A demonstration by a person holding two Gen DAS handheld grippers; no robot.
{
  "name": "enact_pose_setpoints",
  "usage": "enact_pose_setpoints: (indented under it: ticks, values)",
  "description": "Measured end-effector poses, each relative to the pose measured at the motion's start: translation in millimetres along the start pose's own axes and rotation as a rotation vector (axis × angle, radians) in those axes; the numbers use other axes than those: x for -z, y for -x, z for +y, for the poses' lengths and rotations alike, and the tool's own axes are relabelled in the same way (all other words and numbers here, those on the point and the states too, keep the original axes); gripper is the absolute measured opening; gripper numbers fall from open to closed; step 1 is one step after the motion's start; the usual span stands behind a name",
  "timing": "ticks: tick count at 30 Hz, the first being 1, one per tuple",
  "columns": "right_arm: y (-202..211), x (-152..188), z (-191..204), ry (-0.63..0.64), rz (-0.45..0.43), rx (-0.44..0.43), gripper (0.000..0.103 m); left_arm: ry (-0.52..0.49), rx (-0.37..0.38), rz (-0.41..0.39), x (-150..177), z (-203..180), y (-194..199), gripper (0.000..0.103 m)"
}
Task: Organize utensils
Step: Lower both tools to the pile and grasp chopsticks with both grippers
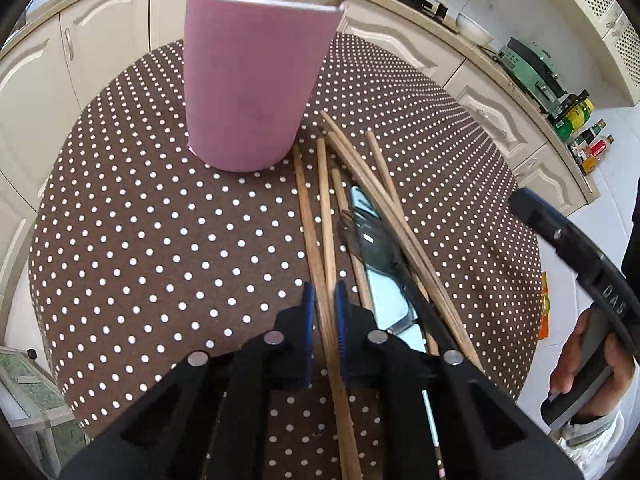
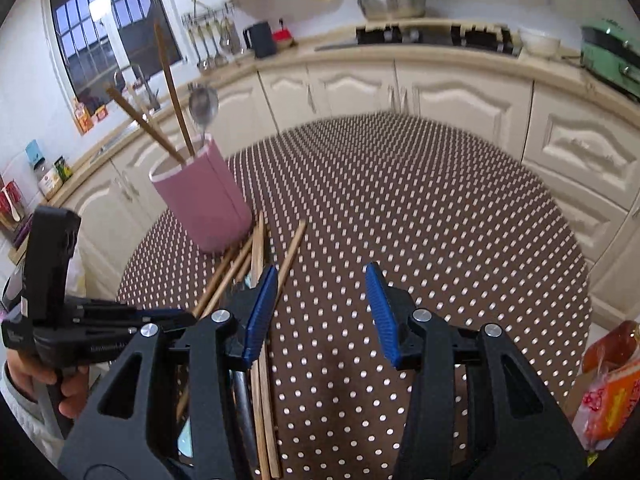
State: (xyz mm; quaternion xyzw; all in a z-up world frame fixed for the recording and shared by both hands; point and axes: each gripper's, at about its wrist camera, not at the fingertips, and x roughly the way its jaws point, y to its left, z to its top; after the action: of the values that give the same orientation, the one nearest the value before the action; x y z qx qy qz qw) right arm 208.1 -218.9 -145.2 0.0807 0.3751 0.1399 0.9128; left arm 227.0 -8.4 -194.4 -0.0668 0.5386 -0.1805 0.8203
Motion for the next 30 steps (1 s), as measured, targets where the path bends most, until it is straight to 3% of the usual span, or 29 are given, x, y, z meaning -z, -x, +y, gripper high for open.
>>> enact_pose_setpoints:
  ticks: [7,14,16,30]
  values:
    - [-23,5,4,0.012,0.115,-0.046,0.045,0.008,0.013,-0.005,-6,1,-4,0.006]
    - [-45,-1,20,0.074,0.237,-0.069,0.045,0.01,0.052,-0.021,8,12,17,0.006]
    - [-50,-2,27,0.094,0.262,-0.069,0.035,0.01,0.059,-0.031,11,13,23,0.006]
    - [-74,-6,50,0.138,0.339,-0.022,0.032,0.028,0.051,-0.055,25,32,38,0.006]
